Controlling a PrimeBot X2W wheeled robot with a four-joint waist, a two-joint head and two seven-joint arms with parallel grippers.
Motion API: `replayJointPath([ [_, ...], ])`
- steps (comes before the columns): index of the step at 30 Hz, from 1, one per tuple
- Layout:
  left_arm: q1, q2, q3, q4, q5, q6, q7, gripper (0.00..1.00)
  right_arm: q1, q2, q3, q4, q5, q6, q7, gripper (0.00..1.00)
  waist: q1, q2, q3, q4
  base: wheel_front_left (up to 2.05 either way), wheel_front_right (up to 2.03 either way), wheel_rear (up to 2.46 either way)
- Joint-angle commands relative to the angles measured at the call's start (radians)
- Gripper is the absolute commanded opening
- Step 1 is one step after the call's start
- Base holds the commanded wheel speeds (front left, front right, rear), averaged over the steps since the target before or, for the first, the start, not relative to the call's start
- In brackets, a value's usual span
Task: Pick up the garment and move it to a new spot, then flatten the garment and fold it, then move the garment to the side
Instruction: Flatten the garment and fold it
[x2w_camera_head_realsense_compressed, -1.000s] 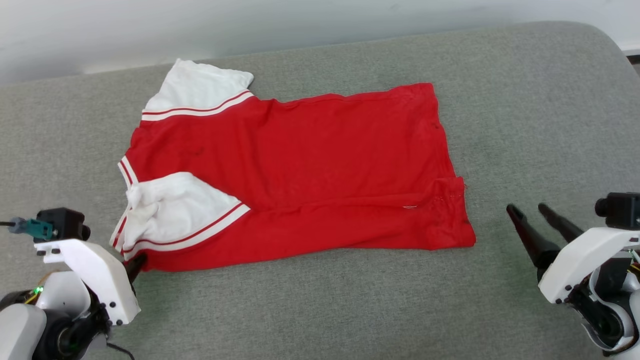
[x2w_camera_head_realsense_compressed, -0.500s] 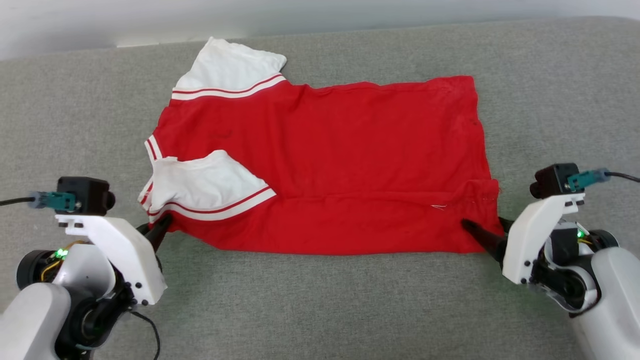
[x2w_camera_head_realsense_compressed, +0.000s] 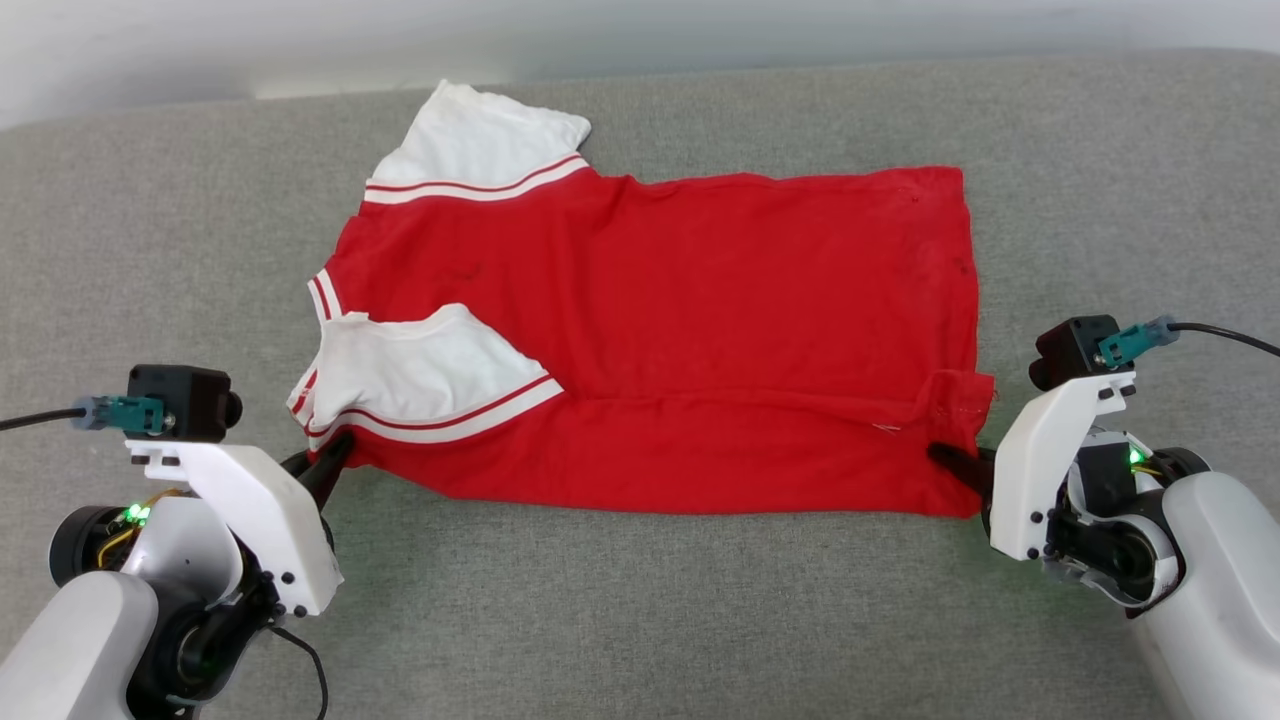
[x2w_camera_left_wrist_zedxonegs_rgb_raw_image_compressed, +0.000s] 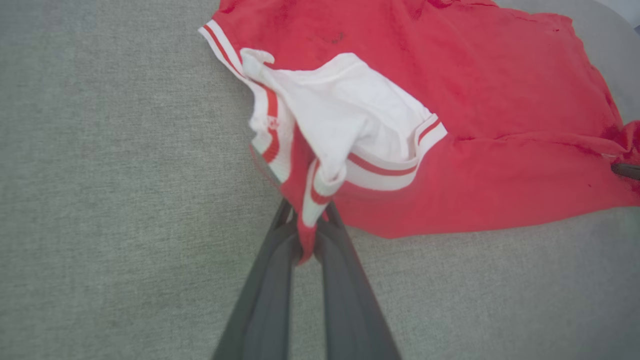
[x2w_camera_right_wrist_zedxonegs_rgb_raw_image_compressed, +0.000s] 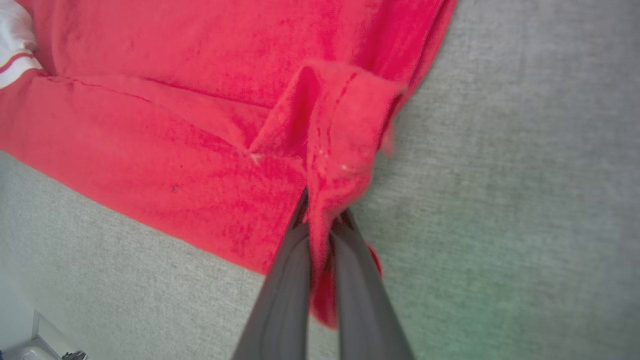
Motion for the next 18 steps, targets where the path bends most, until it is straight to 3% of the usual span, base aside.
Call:
replayJointPath([
  [1,0.009,0.0,0.0,0.005,-0.001,-0.003,-0.009,0.0,0.007,-0.007,0.009,0.003,0.005,0.0,0.0,0.0,0.0,0.0,-0.014,-0.003,0.0,0.0,0.0],
  [10,0.095,0.007,0.018,-0.002,-0.009,0.012,-0.051,0.0,0.049,-0.041,0.037,-0.047,0.04,0.0,-0.015,0.0,0.0,0.0,-0.125,-0.001,0.0,0.0,0.0],
  [18,0.287,0.011,0.041,-0.053,-0.051,0.068,-0.065,0.0,0.182,-0.065,0.046,-0.128,0.061,0.0,0.002,0.0,0.0,0.0,-0.209,0.006,0.0,0.0,0.0],
])
